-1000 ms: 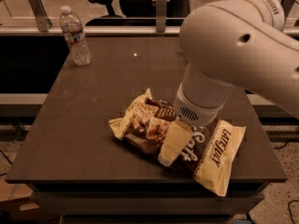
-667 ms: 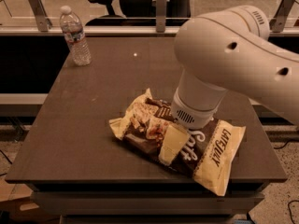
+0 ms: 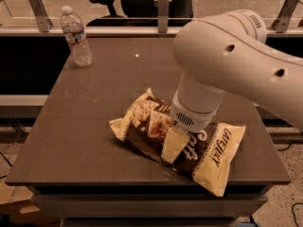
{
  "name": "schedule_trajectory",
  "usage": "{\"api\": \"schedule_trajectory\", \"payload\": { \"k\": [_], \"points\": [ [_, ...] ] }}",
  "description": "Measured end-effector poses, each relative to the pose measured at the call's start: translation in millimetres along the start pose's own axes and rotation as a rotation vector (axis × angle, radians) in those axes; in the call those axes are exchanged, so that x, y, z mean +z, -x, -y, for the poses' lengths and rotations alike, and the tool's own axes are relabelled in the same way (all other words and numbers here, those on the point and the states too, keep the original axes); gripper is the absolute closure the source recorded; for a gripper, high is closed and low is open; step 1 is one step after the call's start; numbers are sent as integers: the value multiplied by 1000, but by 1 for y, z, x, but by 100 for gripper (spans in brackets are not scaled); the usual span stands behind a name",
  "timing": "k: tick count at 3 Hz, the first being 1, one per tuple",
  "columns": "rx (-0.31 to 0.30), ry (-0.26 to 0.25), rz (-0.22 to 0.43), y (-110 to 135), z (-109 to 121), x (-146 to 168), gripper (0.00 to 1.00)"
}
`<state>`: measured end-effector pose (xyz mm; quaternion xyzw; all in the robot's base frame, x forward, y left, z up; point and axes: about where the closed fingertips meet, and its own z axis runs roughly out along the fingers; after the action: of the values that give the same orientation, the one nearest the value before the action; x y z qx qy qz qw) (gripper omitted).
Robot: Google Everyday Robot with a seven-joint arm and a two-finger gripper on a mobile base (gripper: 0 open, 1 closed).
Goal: Move brown chip bag near water bottle
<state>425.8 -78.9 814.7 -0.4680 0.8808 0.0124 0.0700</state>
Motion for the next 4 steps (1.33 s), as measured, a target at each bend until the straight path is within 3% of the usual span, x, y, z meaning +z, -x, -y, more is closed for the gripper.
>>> {"api": "schedule_trajectory", "payload": {
  "k": [1,2,4],
  "points": [
    [0,0,0,1,0,-5,87],
    [0,0,0,1,0,-7,100],
    [0,0,0,1,0,-9,100]
  ]
}}
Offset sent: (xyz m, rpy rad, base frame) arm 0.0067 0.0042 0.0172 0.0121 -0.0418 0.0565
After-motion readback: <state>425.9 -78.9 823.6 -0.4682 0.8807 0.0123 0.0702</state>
